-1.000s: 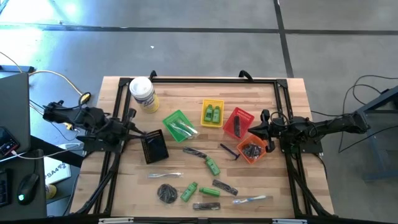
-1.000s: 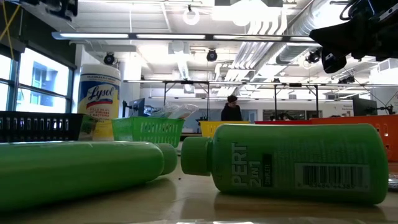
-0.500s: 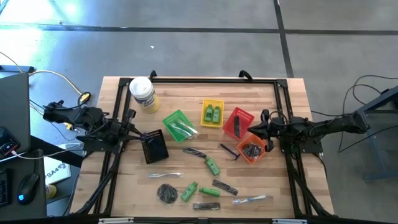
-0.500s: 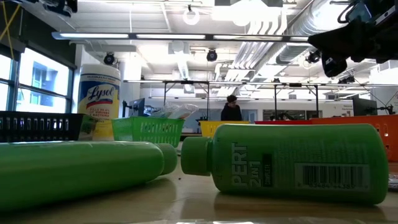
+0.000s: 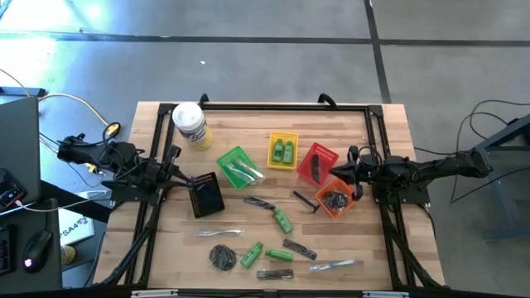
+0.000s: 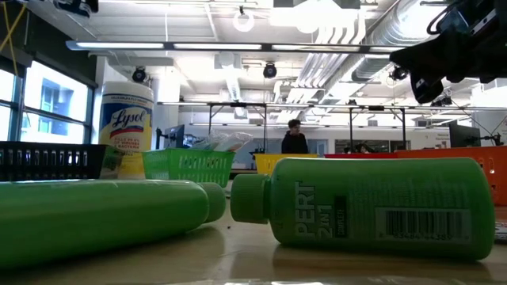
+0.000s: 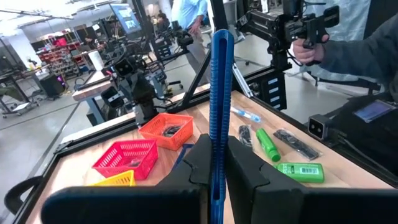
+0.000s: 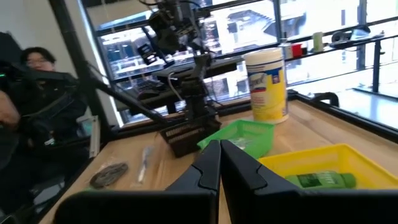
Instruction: Pick & Place Travel size toiletries
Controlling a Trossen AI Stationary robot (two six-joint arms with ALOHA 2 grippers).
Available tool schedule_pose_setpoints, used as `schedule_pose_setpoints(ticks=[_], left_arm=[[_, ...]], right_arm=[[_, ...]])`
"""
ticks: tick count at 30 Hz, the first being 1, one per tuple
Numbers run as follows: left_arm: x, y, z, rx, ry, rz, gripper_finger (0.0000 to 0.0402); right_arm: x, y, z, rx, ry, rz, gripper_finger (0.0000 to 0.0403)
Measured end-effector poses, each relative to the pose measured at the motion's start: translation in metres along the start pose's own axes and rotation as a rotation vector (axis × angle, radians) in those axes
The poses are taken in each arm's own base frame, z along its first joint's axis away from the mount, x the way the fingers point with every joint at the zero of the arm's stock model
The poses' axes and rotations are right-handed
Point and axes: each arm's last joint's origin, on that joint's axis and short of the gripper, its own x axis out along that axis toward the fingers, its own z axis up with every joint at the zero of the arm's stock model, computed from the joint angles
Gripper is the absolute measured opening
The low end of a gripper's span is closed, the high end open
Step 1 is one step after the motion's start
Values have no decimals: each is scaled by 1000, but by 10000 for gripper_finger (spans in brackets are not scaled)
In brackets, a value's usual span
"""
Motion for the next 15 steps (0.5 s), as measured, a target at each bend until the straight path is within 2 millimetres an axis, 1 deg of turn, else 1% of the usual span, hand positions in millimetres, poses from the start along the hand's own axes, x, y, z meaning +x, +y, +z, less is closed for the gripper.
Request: schedule_pose_setpoints(ticks=[5,11,15], left_arm=[[0,0,0,6,-4,-12,15],[0,0,1,8,-18,-8,15],[1,1,5,63,-54,-10,15]], right_arm=[[0,-1,0,10,-7,-37,4],[0,-1,1,21,-17,-42,4],[0,-1,3,53,-44,-36,4]])
